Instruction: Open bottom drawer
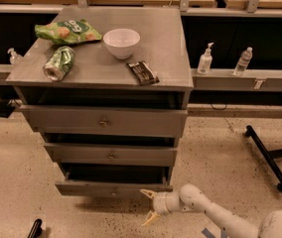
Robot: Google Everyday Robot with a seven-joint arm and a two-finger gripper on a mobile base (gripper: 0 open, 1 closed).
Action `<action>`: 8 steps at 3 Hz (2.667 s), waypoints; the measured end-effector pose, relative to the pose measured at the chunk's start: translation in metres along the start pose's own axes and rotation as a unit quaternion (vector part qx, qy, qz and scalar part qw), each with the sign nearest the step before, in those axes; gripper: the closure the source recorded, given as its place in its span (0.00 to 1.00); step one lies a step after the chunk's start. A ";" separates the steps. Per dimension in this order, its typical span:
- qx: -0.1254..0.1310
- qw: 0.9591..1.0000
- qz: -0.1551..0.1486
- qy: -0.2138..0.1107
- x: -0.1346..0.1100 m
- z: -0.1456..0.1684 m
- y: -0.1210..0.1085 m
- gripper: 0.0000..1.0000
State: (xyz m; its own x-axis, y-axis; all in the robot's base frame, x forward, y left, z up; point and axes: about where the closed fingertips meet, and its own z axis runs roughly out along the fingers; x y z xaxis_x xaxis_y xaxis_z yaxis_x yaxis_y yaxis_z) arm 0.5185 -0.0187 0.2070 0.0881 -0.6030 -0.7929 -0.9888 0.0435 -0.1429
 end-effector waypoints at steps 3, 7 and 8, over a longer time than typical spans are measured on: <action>0.033 0.998 -0.050 0.015 -0.028 -0.025 -0.006 0.14; 0.063 0.993 -0.044 0.089 0.006 0.001 -0.054 0.13; 0.070 0.991 -0.034 0.109 0.021 0.007 -0.061 0.13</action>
Offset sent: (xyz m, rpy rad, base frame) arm 0.0001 -0.0083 0.0475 -0.0493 -0.1452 -0.0030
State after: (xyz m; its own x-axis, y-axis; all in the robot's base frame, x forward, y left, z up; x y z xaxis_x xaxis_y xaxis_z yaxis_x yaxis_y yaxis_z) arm 0.5811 -0.0285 0.1953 0.1106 -0.7652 -0.6342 -0.9534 0.0984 -0.2851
